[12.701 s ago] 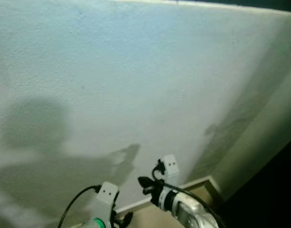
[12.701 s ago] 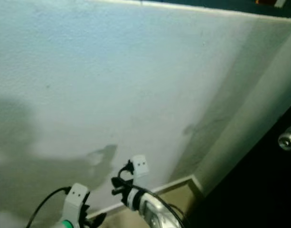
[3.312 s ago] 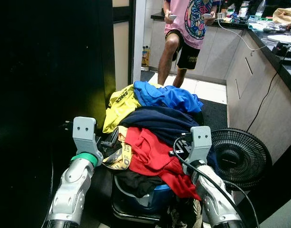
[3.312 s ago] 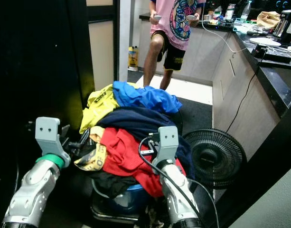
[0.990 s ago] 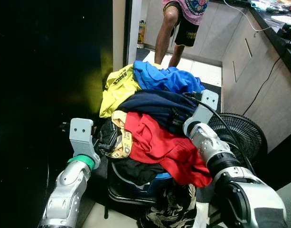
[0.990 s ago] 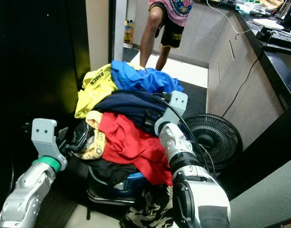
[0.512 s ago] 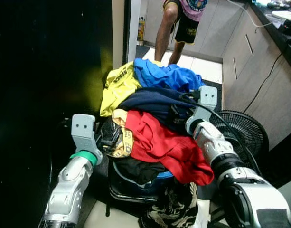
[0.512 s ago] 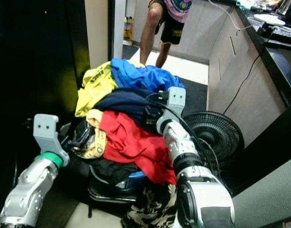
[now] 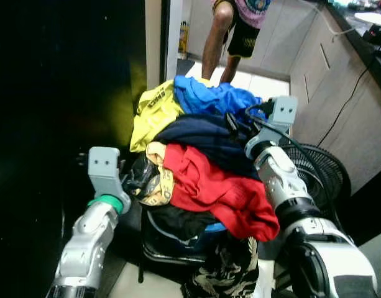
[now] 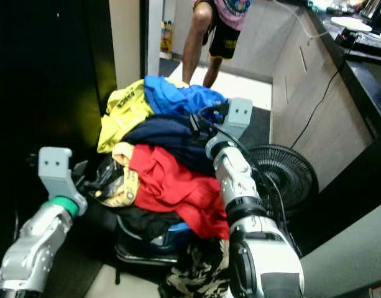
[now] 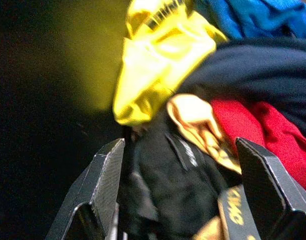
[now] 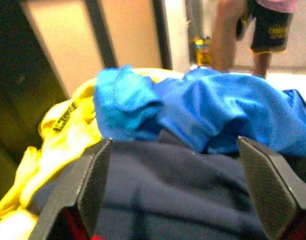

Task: Clothes washing

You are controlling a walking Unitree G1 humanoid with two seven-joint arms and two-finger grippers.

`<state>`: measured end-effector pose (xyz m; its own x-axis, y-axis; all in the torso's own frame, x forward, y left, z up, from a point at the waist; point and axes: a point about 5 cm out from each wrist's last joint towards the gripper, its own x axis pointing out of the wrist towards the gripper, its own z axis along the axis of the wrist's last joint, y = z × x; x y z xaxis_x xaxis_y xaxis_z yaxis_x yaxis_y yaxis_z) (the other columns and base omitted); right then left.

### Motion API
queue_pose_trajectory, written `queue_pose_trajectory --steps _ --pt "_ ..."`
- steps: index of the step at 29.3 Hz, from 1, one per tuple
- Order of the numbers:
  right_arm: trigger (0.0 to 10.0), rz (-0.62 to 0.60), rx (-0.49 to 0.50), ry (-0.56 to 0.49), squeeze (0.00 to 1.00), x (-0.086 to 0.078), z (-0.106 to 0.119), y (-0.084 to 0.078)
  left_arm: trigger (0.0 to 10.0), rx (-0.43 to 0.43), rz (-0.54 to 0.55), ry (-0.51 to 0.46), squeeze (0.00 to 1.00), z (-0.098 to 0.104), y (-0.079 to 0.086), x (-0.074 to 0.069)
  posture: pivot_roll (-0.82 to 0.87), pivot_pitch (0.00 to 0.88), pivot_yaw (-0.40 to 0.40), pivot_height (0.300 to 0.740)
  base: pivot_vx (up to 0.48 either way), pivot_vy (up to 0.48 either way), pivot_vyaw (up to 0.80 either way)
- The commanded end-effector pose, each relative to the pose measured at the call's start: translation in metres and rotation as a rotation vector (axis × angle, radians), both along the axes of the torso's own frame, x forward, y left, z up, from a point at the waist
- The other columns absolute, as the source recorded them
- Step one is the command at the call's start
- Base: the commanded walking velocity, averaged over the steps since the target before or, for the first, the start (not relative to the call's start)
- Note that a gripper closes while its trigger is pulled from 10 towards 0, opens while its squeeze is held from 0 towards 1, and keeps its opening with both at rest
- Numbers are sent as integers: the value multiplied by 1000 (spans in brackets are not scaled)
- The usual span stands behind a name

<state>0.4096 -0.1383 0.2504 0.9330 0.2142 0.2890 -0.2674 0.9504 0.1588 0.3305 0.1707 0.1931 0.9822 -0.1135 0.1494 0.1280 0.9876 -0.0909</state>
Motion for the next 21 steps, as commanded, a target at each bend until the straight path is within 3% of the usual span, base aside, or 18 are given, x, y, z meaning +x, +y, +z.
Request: queue_pose_trajectory --steps 1,3,5,11,13,16,21 --pt "10000 3 -22 45 0 -1 -12 0 10000 -12 6 8 0 -2 0 -1 1 51 -33 740 0 0 0" --pt "10000 15 -97 52 0 -12 -30 -3 10000 6 18 17 0 -7 3 -2 -1 10 -28 740 0 0 0" --pt "10000 24 -102 44 0 -17 -34 -3 10000 46 -1 25 0 -10 0 -2 4 0 -25 740 0 0 0" --pt "10000 31 -90 33 0 -23 -39 -3 10000 113 -35 31 0 -14 -6 -1 6 0 -9 740 0 0 0" --pt "10000 23 -73 35 0 -28 -47 -3 10000 127 -52 31 0 -15 -8 0 16 0 31 740 0 0 0" --pt "10000 -17 -44 83 0 -38 -75 -8 10000 154 -74 19 0 -14 -7 1 25 0 48 740 0 0 0" --pt "10000 -46 -47 134 0 -49 -95 -11 10000 157 -86 16 0 -14 -5 -1 29 0 65 740 0 0 0"
